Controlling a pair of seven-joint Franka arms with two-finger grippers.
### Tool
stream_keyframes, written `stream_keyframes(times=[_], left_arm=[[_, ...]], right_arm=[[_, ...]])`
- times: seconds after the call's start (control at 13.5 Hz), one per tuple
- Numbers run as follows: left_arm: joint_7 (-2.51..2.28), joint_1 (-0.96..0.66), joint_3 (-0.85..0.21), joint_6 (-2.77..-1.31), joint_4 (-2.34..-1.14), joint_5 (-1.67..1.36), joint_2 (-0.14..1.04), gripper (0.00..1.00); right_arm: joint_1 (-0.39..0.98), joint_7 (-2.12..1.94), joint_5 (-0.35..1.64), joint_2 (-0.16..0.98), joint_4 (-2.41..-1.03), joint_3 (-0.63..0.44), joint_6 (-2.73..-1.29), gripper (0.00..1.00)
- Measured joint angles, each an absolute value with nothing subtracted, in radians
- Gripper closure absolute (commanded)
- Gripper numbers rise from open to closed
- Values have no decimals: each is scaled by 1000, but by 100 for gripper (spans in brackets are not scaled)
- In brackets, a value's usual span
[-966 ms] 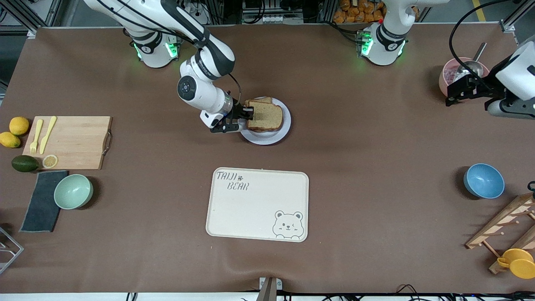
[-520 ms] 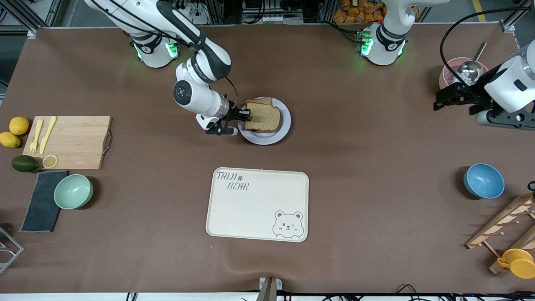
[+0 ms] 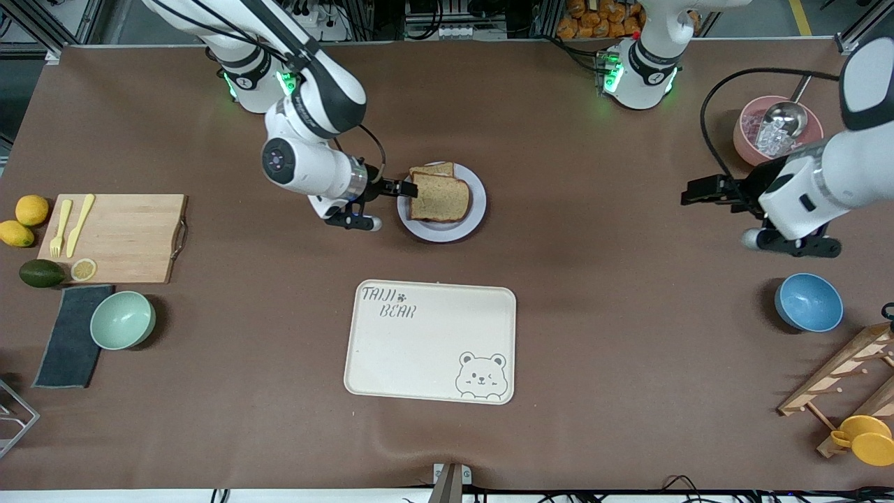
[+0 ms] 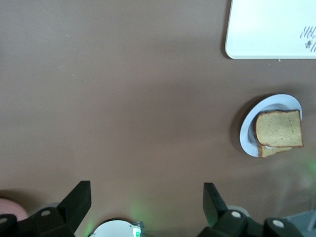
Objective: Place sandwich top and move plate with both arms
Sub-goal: 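Retract the right gripper while the left gripper reaches the plate rim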
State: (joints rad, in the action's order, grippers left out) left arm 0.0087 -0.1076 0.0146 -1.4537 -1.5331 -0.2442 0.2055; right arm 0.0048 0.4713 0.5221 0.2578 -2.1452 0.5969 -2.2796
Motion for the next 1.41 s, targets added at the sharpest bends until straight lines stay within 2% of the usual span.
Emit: stream_keyframes(times=[0.22, 0.37, 0.52, 0.97, 1.19, 1.41], left_arm=[[119, -105, 14, -1477, -1619, -302, 225, 0], [237, -84, 16, -1514, -1687, -383, 238, 0], [330, -71, 16, -1538, -1754, -441, 256, 0], [353, -105, -112, -1703, -1903, -558, 260, 0], [364, -108, -187, -1889, -2009, -704, 262, 0], [367, -140, -271, -2095, -2104, -811, 300, 0]], right_arm=[[-12, 462, 424, 208, -2080, 464, -2088, 0], [-16, 415, 335, 203, -1962, 347, -1898, 0], [-18, 361, 285, 203, -1862, 251, -1766, 0], [-17, 136, 206, 202, -1716, 28, -1602, 0], [-17, 127, 109, 194, -1606, 1, -1509, 0], [-17, 114, 74, 149, -1560, -7, -1480, 0]])
